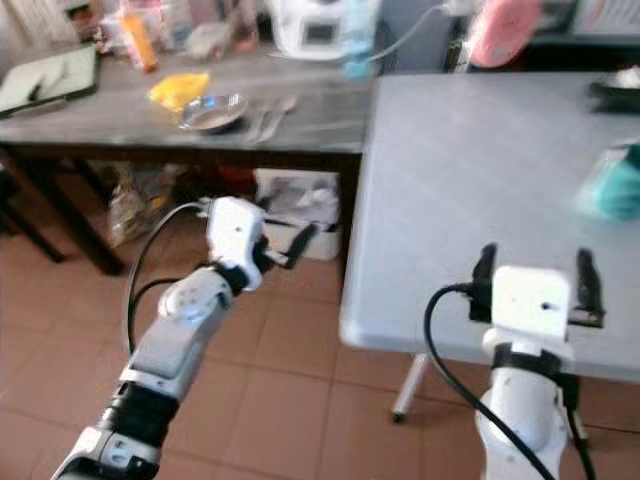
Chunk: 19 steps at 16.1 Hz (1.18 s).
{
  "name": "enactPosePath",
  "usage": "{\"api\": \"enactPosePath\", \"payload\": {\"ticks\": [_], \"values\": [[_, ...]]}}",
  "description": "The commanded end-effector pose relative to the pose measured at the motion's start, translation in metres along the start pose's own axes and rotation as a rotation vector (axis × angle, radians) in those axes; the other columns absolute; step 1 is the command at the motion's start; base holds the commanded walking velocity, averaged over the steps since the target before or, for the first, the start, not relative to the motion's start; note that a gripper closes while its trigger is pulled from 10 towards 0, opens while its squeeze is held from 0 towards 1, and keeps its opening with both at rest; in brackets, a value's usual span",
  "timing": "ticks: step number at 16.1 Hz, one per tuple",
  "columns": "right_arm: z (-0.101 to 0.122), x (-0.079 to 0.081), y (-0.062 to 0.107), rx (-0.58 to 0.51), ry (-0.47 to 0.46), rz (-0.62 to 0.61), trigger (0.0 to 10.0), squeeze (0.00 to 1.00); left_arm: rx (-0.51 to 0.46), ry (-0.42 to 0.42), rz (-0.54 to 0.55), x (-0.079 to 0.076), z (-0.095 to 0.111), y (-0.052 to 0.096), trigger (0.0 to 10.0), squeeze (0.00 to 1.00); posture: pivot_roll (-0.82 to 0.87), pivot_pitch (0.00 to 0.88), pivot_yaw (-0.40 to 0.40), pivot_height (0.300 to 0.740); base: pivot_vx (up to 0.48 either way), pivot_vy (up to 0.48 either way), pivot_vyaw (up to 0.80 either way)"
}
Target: Setting the table
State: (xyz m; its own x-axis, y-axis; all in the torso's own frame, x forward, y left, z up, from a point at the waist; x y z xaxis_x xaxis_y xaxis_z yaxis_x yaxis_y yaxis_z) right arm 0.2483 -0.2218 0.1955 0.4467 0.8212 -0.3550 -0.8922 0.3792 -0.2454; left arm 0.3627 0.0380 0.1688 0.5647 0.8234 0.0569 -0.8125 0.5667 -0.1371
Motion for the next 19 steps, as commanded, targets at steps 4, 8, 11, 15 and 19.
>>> {"api": "enactPosePath", "payload": {"ticks": [4, 8, 11, 15, 19], "values": [[0.001, -0.001, -0.001, 0.0, -0.006, -0.023, 10.0, 0.84, 0.001, -0.008, 0.008, 0.007, 0.0, 0.003, 10.0, 0.0, -0.1, 0.099, 0.093, 0.74, 0.0, -0.48, 0.0], [0.001, -0.001, -0.003, 0.002, -0.013, -0.034, 10.0, 0.84, 0.003, -0.011, 0.0, 0.005, -0.001, 0.003, 10.0, 0.0, -0.1, 0.099, 0.098, 0.74, 0.0, -0.48, 0.0], [0.0, -0.001, -0.003, 0.006, -0.017, -0.036, 10.0, 0.83, 0.001, -0.013, -0.009, 0.004, -0.001, 0.001, 10.0, 0.0, -0.1, 0.1, 0.099, 0.74, 0.0, -0.48, 0.0], [-0.002, 0.002, -0.005, 0.008, -0.028, -0.038, 10.0, 0.84, -0.005, -0.001, -0.034, -0.002, -0.001, 0.001, 10.0, 0.0, -0.1, 0.098, 0.102, 0.74, 0.0, -0.24, 0.0], [-0.004, 0.013, -0.016, 0.012, -0.078, -0.037, 10.0, 0.84, -0.006, -0.006, -0.034, -0.001, -0.001, 0.001, 10.0, 0.0, -0.08, 0.096, 0.108, 0.74, 0.0, 0.0, 0.0]]}}
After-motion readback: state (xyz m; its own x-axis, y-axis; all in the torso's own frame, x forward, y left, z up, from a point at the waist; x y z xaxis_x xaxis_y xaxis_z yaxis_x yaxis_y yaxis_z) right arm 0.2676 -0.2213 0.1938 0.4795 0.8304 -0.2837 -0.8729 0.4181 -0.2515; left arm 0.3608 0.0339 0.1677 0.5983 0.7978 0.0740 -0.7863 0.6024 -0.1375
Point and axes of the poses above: a point about 5 cm out from each wrist's last joint towards the gripper, its own y axis pointing back from the gripper into the wrist, its own z axis along the axis of the wrist's last joint, x = y × z, the point moved 4 cm from there along -y, pointing out of the wrist towards the gripper, and after that the axes turned 2 degrees about y, right-handed, at the moved point
